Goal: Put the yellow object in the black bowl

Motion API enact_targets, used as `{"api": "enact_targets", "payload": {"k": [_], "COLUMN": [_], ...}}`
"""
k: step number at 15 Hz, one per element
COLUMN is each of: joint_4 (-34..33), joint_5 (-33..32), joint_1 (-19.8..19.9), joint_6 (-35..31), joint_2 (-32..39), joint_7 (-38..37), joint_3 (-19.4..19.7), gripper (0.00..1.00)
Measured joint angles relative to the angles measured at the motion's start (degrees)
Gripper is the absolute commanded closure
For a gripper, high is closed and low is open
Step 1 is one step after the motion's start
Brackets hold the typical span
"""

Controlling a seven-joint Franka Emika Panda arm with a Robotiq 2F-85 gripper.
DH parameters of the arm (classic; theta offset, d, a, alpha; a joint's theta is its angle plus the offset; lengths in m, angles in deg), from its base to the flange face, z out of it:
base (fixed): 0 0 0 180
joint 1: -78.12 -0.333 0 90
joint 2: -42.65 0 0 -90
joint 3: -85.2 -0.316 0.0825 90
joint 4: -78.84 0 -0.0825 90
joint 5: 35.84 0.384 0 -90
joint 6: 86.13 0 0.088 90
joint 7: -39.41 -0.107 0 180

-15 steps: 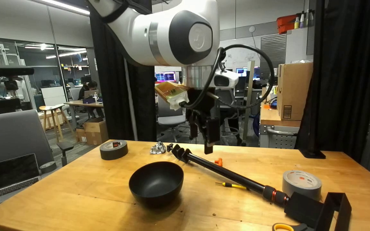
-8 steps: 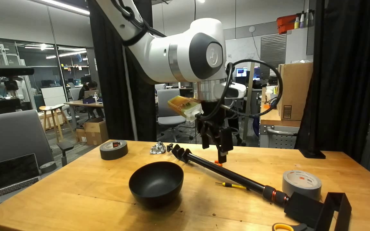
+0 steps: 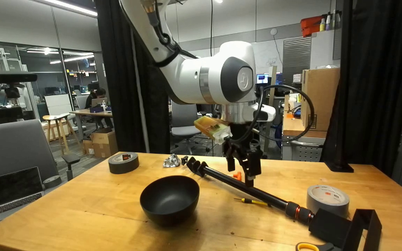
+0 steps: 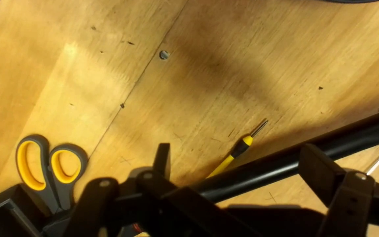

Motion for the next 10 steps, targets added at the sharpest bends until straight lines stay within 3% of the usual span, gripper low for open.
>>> {"api": "enact_targets", "payload": {"k": [10], "joint_4": [-0.54], "joint_5": [6.38], "joint_1": [-2.83], "joint_6": [-0.03], "joint_2": [5.25], "joint_7": [5.05], "joint_3": [-0.4], "gripper": [0.0]}}
